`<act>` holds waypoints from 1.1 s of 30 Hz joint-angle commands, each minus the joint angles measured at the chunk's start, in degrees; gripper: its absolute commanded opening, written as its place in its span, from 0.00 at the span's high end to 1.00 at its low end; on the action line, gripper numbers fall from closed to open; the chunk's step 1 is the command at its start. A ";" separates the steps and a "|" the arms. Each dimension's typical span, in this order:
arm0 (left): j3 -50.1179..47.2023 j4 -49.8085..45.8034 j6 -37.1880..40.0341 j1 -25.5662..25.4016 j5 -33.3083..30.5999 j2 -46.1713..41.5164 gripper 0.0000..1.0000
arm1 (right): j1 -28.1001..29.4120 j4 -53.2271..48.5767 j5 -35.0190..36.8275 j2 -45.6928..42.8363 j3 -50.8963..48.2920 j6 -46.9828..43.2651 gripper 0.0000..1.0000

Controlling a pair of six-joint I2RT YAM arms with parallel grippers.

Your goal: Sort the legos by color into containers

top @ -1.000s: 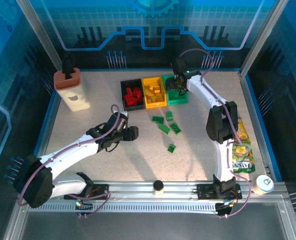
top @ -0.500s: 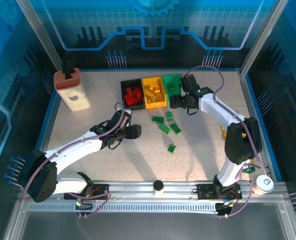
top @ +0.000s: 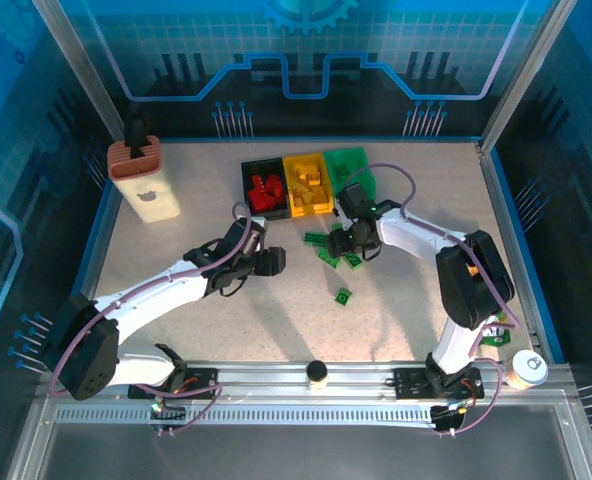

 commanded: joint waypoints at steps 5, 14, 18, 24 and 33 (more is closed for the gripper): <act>-0.11 1.26 0.24 -0.48 0.61 0.67 0.29 | 0.84 0.20 2.55 2.74 -2.36 1.50 0.38; -0.53 2.22 0.21 -0.49 0.82 1.76 0.29 | 1.09 0.92 2.78 3.22 -4.67 2.90 0.42; -0.41 2.42 0.37 -0.46 0.77 2.08 0.29 | 1.54 1.18 2.52 2.83 -5.31 3.43 0.44; -0.39 2.75 0.33 -0.51 0.98 2.65 0.29 | 2.16 0.82 3.03 3.18 -4.99 3.65 0.57; -0.60 3.00 0.28 -0.52 0.88 2.55 0.29 | 2.69 -1.01 4.70 0.09 -3.52 3.73 0.72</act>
